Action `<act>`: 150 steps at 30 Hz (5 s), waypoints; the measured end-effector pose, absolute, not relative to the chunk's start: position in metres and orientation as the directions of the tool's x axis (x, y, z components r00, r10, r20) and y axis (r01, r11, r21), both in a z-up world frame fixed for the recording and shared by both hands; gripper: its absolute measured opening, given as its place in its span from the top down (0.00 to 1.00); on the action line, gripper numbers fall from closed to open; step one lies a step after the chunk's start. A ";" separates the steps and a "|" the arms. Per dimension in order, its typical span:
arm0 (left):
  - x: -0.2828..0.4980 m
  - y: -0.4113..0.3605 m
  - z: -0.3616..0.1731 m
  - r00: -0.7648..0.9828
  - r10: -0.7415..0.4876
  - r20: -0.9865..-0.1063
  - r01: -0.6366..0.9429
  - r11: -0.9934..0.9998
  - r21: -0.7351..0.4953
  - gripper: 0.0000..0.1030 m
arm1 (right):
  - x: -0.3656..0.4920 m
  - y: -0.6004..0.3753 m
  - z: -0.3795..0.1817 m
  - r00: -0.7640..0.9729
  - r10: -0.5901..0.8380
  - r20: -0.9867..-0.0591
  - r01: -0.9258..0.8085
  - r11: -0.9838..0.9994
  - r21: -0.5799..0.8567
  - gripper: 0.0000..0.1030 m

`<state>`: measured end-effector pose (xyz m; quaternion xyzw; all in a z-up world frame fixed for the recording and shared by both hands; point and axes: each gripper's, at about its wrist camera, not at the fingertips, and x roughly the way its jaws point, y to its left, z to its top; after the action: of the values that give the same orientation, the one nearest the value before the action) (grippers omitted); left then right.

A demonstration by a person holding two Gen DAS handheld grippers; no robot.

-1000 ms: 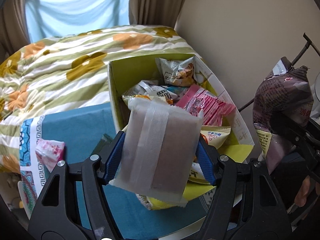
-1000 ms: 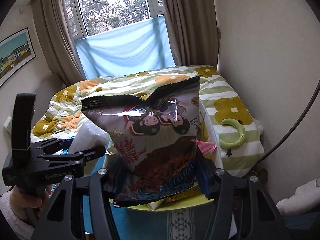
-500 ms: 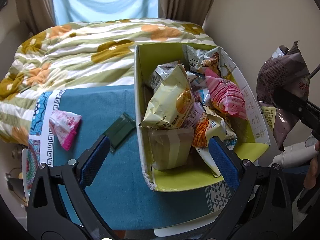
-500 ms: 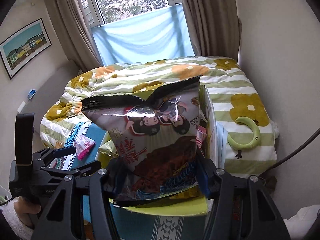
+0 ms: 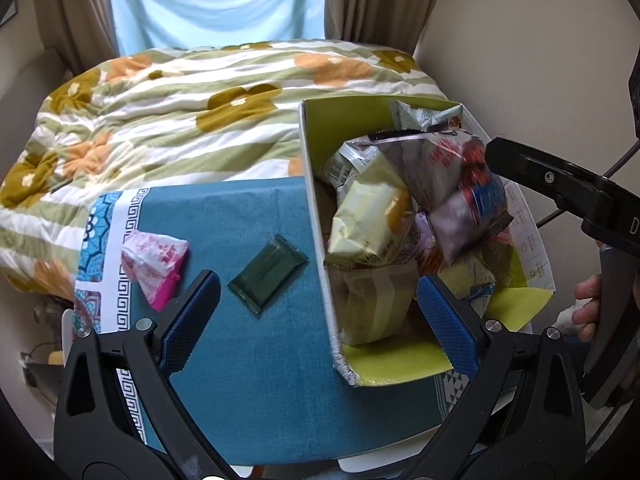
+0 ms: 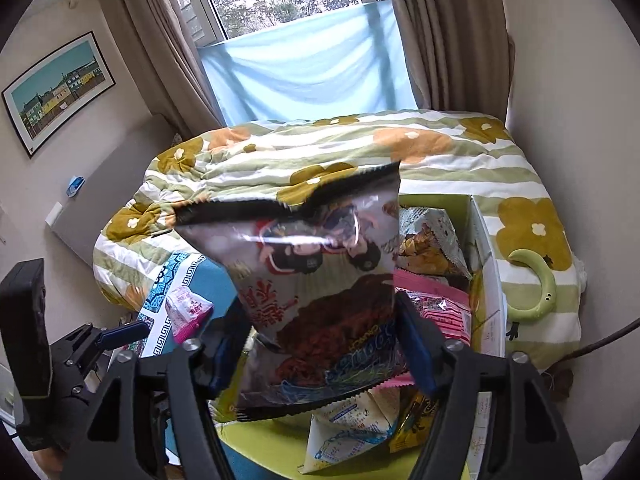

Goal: Organize snacks
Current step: 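Open the left tool and the right tool to drop both bags into the box, then lower the left tool onto the small pink bag while the right tool reaches the dark green bag, then grasp the small pink bag with the left tool while the right tool grasps the dark green bag, then carry both bags over the box and open the left tool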

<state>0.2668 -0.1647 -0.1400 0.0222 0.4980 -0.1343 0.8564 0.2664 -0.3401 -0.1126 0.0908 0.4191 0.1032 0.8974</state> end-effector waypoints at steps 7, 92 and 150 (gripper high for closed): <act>0.260 -0.151 -0.156 0.438 -0.199 -0.876 0.229 0.968 -0.106 0.05 | 0.239 -0.338 -0.122 0.681 0.245 -0.690 -0.105 0.965 0.238 0.04; 0.409 0.050 -0.320 0.204 -0.364 -0.909 0.415 0.873 -0.257 0.44 | 0.298 -0.111 -0.304 0.521 -0.224 -0.824 0.504 0.859 0.086 0.09; 0.277 -0.153 -0.107 0.447 -0.489 -0.749 0.431 0.851 -0.299 0.56 | 0.182 -0.272 -0.095 0.741 -0.098 -0.664 0.245 0.961 0.131 0.60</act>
<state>0.2772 -0.1528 -0.1069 -0.0322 0.4505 -0.2707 0.8501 0.1818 -0.2718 -0.0954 0.1056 0.3477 -0.0924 0.9271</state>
